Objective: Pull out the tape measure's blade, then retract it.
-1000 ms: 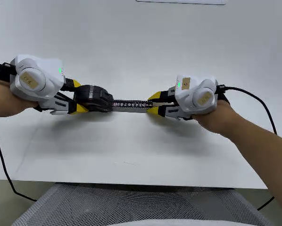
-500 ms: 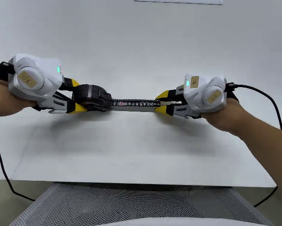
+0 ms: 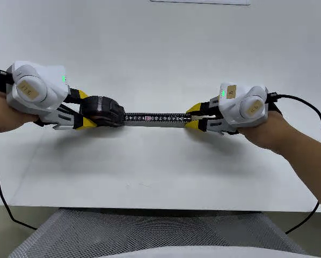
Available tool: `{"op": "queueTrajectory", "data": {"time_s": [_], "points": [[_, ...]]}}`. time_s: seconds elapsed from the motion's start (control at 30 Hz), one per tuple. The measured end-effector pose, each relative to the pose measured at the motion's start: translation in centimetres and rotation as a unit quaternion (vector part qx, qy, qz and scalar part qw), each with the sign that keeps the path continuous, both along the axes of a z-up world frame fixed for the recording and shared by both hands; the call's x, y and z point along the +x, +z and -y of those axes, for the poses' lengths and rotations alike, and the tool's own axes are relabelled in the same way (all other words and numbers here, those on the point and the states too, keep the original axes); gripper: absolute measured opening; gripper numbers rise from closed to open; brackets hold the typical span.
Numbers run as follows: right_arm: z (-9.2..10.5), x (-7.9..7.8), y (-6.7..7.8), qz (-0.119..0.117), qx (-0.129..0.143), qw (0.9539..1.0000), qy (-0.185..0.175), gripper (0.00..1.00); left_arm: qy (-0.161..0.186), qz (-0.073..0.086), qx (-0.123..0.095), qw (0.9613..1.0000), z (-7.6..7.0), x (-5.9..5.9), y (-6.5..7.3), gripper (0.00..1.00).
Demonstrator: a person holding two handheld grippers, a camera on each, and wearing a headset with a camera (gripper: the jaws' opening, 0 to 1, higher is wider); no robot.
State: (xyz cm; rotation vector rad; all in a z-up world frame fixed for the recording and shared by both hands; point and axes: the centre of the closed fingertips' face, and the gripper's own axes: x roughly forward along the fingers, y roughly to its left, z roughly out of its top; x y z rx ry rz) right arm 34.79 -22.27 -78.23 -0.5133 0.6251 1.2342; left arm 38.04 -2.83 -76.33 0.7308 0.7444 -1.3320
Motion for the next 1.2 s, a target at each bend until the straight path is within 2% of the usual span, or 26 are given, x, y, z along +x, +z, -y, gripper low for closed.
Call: {"op": "queueTrajectory", "data": {"time_s": [1.2], "points": [[6.1, -0.5, -0.2, -0.010, -0.044, 0.9990, -0.005, 0.08, 0.002, -0.001, 0.003, 1.0000, 0.1, 0.0, -0.1, 0.26]]}}
